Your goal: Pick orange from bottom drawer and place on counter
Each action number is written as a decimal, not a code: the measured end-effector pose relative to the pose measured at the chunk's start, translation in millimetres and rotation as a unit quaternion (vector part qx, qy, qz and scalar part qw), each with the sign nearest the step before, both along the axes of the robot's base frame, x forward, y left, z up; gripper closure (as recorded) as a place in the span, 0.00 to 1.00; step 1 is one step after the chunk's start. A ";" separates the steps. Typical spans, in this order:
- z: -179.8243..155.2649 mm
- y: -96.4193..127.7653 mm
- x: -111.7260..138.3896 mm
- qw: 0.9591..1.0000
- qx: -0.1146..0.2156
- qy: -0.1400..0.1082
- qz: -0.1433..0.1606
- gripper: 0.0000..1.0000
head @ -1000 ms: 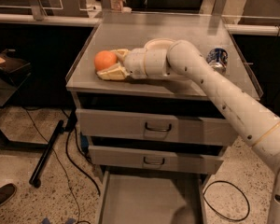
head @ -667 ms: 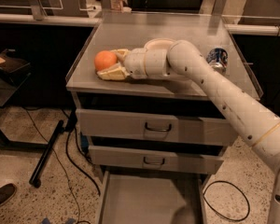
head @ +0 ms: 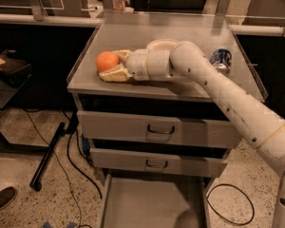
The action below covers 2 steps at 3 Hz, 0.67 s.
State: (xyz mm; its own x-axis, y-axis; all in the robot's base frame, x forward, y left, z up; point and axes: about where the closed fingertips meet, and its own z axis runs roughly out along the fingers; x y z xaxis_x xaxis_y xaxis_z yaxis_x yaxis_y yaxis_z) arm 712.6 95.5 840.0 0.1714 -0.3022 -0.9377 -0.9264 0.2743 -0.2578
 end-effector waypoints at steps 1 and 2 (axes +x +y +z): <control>0.0 0.0 0.0 1.000 0.000 0.000 0.000 0.13; 0.0 0.1 0.0 1.000 0.000 0.000 0.000 0.00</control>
Offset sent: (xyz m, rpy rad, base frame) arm 0.0000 0.0000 0.0000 0.0000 0.0000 0.0000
